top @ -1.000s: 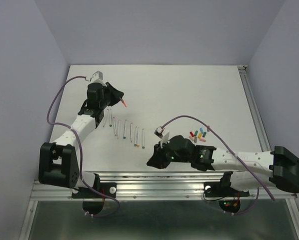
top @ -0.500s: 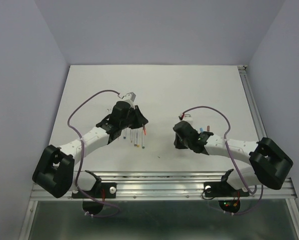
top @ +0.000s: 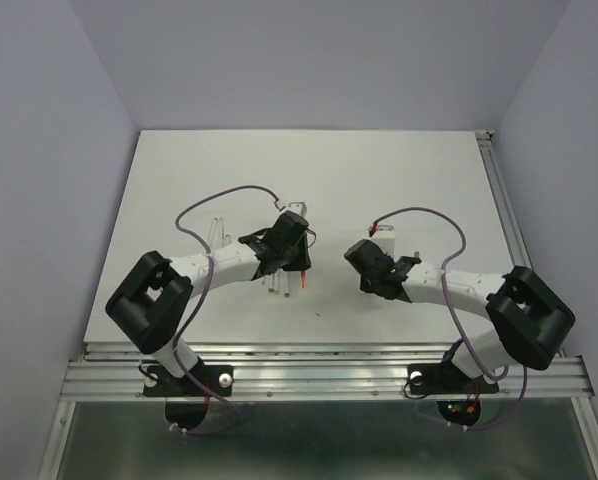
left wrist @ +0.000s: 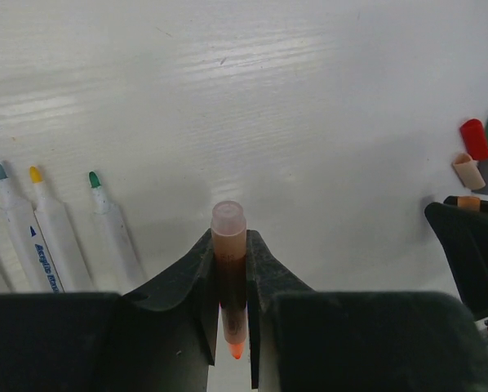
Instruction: Open the pen caps
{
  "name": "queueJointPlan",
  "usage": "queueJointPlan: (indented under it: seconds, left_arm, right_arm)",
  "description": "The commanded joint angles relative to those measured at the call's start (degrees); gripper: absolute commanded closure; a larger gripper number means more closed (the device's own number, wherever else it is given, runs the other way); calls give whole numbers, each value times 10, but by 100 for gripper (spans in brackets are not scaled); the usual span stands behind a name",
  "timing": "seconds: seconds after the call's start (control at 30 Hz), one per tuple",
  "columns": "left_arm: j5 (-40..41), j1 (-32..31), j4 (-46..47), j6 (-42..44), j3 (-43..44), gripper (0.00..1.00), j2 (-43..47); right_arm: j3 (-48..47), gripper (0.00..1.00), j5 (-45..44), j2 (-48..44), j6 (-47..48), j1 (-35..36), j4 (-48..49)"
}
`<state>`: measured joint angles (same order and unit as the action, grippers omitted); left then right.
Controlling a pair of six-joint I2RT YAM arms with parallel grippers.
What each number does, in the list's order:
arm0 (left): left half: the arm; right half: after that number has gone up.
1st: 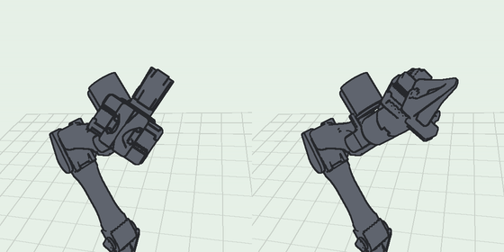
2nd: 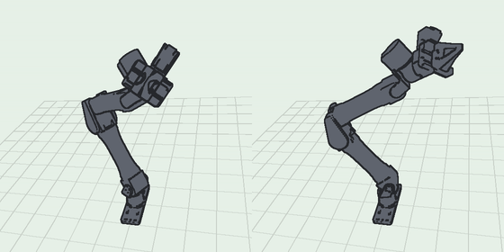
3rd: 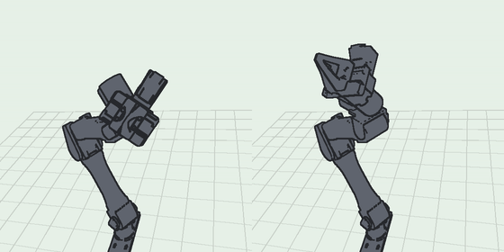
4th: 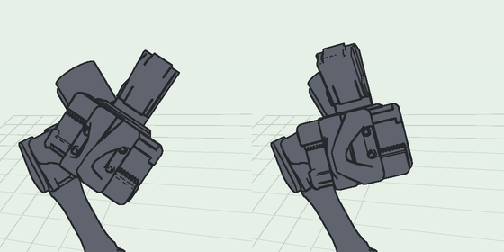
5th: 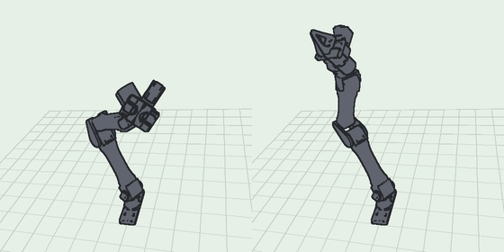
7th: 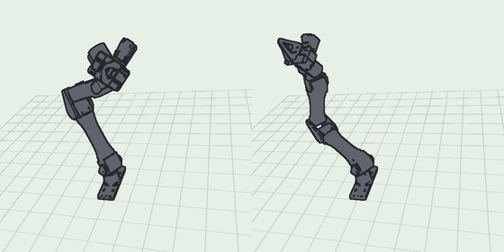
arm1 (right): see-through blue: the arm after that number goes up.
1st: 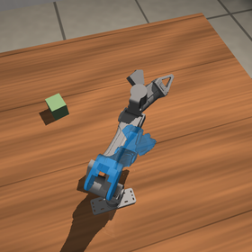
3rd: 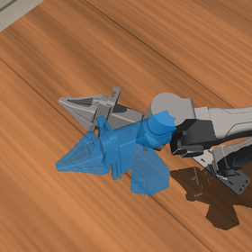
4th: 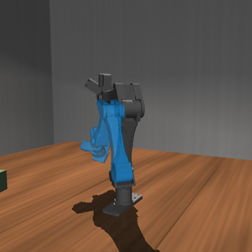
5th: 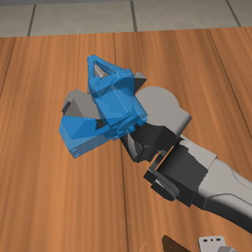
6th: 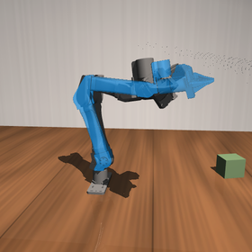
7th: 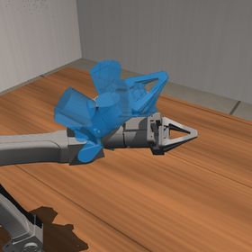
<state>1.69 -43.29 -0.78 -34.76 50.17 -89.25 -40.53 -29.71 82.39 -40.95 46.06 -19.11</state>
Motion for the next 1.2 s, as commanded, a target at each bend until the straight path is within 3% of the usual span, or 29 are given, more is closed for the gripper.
queueJointPlan:
  seconds: [0.0,0.23,0.37,0.47,0.67,0.87,1.03,1.17]
  left_arm:
    - [70,-12,-59,-3,55,100,-30]
    - [83,-24,-85,-6,84,100,-58]
    - [96,-28,-101,-4,93,81,-63]
    - [96,-30,-106,-3,96,73,-67]
    - [113,-31,-112,-8,96,68,-83]
    - [125,-31,-128,-7,111,67,-94]
    - [134,-31,-131,-1,117,53,-50]
    - [153,-32,-137,14,123,45,7]
  right_arm:
    - [-27,73,-39,12,-12,-5,-19]
    - [-32,67,-48,24,-17,-6,-30]
    - [-36,59,-49,19,-19,-6,-38]
    - [-37,49,-42,-5,-16,-6,-38]
    - [-37,29,-20,-72,-3,-5,-38]
    - [-44,24,-12,-150,-4,-6,-51]
    - [-36,0,-13,-204,-12,-6,-42]
    - [-30,0,-31,-240,-25,-6,-36]
